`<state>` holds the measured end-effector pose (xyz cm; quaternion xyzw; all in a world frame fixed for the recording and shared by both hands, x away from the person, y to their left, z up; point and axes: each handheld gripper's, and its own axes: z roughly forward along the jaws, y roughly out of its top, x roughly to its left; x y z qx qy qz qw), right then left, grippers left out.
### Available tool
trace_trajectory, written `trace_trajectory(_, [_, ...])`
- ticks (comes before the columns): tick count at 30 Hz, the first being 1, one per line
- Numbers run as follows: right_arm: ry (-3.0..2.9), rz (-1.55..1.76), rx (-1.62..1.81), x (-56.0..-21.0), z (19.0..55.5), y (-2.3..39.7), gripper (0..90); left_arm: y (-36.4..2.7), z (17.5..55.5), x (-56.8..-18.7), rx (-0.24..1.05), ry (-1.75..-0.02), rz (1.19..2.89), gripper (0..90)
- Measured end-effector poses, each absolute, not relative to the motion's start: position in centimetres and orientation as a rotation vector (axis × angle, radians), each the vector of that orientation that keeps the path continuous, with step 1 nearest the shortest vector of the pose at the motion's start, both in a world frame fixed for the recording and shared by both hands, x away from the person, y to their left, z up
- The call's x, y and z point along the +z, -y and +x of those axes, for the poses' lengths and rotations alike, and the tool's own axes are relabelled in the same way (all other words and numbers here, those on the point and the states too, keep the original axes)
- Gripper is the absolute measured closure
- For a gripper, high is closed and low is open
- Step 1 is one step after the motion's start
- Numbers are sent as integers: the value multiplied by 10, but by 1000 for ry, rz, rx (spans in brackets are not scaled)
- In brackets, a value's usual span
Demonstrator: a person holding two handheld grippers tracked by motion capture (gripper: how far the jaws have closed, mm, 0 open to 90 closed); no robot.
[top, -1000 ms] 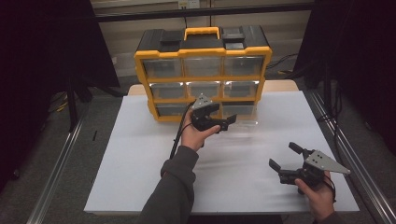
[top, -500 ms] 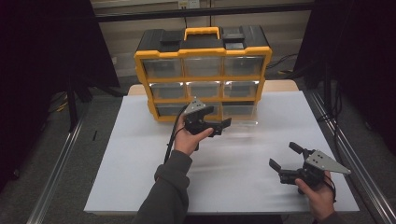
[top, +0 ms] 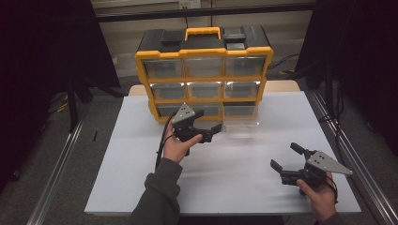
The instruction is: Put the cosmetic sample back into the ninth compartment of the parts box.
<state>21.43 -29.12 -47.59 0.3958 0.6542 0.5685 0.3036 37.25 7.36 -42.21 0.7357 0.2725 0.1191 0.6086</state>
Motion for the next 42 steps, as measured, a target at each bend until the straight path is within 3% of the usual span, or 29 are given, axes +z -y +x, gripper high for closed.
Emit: trace_trajectory(42, [-1738, 1045, 1506, -476, 214, 290, 9, -161, 343, -447, 294, -686, 1669, 52])
